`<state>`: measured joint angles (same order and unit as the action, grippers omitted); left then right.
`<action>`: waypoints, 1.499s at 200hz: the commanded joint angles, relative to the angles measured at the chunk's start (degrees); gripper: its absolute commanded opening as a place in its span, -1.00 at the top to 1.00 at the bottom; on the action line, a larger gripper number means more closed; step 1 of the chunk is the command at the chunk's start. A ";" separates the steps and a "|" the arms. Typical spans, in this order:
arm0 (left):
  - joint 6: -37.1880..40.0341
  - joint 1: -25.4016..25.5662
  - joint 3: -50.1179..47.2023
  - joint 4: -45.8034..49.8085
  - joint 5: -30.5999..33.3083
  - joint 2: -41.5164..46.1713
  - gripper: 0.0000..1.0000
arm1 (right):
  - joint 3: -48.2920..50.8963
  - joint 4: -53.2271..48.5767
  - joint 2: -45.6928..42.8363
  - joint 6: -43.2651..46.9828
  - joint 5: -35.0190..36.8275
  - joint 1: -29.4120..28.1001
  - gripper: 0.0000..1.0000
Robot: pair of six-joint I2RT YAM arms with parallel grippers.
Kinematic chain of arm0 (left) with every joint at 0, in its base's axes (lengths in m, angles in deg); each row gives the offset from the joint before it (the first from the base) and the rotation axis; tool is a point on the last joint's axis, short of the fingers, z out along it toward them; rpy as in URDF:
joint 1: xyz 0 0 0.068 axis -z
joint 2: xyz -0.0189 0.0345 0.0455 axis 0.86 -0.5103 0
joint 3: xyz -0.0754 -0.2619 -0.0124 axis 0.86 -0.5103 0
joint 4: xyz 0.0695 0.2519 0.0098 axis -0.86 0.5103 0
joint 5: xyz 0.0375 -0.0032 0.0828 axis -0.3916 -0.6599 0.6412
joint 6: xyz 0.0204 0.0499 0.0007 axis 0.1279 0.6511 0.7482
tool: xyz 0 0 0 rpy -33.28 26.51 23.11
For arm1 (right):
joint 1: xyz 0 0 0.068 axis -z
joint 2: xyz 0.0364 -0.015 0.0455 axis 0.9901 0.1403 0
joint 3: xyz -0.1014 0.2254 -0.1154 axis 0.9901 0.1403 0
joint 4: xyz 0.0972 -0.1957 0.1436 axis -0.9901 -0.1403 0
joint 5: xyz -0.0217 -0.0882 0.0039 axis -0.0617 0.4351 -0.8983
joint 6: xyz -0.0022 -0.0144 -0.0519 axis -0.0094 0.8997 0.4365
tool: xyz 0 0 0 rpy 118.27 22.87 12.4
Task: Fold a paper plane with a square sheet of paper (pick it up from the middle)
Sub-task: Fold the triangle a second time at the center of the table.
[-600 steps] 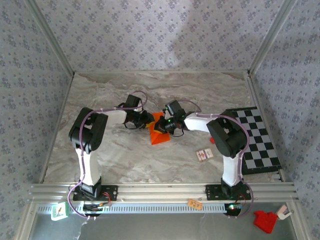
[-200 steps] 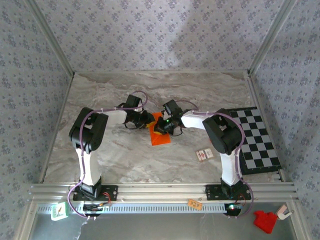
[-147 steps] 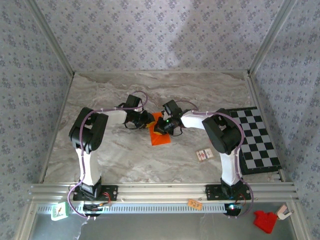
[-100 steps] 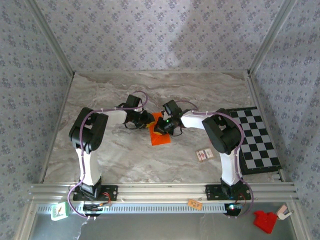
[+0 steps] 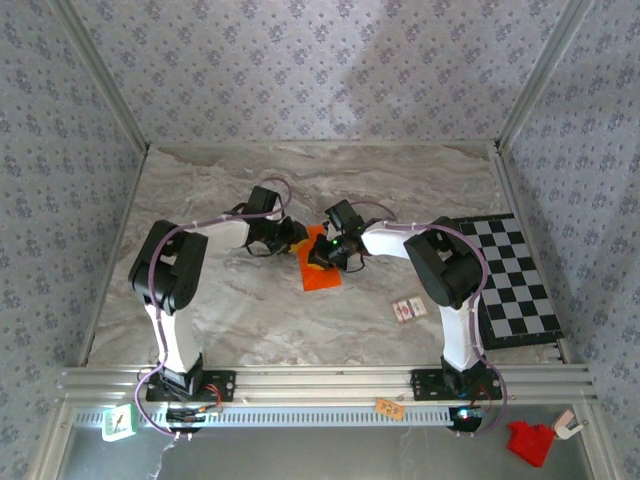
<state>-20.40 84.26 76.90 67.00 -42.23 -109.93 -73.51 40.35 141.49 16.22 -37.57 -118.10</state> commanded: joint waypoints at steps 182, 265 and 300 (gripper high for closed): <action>-0.01 -0.12 0.16 3.56 0.65 -5.26 0.52 | -0.29 2.19 -0.04 -1.62 0.17 0.57 0.93; 0.52 -0.08 0.43 3.53 0.21 -5.32 0.52 | -0.76 -2.36 0.01 0.74 -0.17 0.48 0.92; 0.65 -0.08 0.46 3.43 -0.14 -5.43 0.52 | -0.90 -3.35 0.23 1.38 0.15 0.40 0.92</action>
<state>-20.57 83.74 77.07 67.26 -42.82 -113.80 -73.51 40.27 141.49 16.27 -37.59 -117.81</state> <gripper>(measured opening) 0.242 0.055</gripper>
